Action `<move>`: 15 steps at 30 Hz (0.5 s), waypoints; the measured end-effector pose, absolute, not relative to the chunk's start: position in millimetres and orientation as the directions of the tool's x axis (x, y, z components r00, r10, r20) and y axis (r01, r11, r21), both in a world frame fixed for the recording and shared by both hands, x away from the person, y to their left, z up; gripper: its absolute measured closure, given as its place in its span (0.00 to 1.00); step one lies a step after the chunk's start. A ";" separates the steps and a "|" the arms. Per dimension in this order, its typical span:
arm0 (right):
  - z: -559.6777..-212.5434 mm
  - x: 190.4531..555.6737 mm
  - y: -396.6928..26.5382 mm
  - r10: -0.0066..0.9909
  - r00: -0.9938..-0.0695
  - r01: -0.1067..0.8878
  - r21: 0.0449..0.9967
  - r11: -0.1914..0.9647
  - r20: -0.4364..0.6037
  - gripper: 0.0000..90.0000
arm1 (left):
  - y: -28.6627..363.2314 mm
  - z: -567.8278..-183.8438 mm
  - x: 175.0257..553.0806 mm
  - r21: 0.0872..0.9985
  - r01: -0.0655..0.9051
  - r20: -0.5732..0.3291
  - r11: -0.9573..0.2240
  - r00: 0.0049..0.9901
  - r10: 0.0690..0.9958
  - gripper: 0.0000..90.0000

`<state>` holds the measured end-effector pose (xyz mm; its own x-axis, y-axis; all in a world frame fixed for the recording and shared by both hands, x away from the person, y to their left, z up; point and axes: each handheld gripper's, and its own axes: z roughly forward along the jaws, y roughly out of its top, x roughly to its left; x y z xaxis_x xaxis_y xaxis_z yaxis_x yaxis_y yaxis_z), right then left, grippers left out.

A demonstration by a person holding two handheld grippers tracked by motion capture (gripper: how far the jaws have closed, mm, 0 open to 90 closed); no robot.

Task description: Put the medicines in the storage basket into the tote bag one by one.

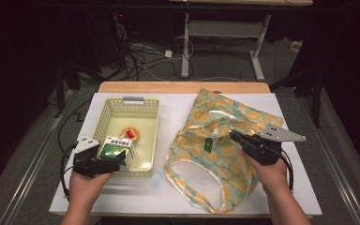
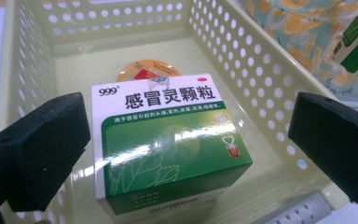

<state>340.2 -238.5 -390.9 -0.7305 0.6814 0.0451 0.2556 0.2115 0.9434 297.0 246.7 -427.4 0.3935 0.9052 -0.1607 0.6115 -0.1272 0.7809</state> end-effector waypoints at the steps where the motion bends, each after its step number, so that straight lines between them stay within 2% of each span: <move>1: -391.2 340.1 -238.2 0.681 -0.731 0.257 0.943 0.212 0.046 1.00 | 245.4 -428.6 298.3 0.776 0.618 -0.163 -0.126 0.390 0.906 0.00; 6: -392.7 340.4 -236.2 0.681 -0.731 0.259 0.940 0.221 0.042 1.00 | 239.3 -432.2 306.9 0.745 0.644 -0.129 -0.175 0.397 0.909 0.00; 15: -394.4 340.9 -234.8 0.680 -0.732 0.262 0.938 0.228 0.039 1.00 | 236.4 -430.4 321.5 0.687 0.706 -0.096 -0.173 0.325 0.941 0.00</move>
<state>340.9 -234.8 -394.4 -0.7320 0.6802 0.0393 0.2622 0.2280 0.9377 321.5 236.4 -430.4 0.3247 0.9409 -0.0962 0.7058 -0.1734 0.6868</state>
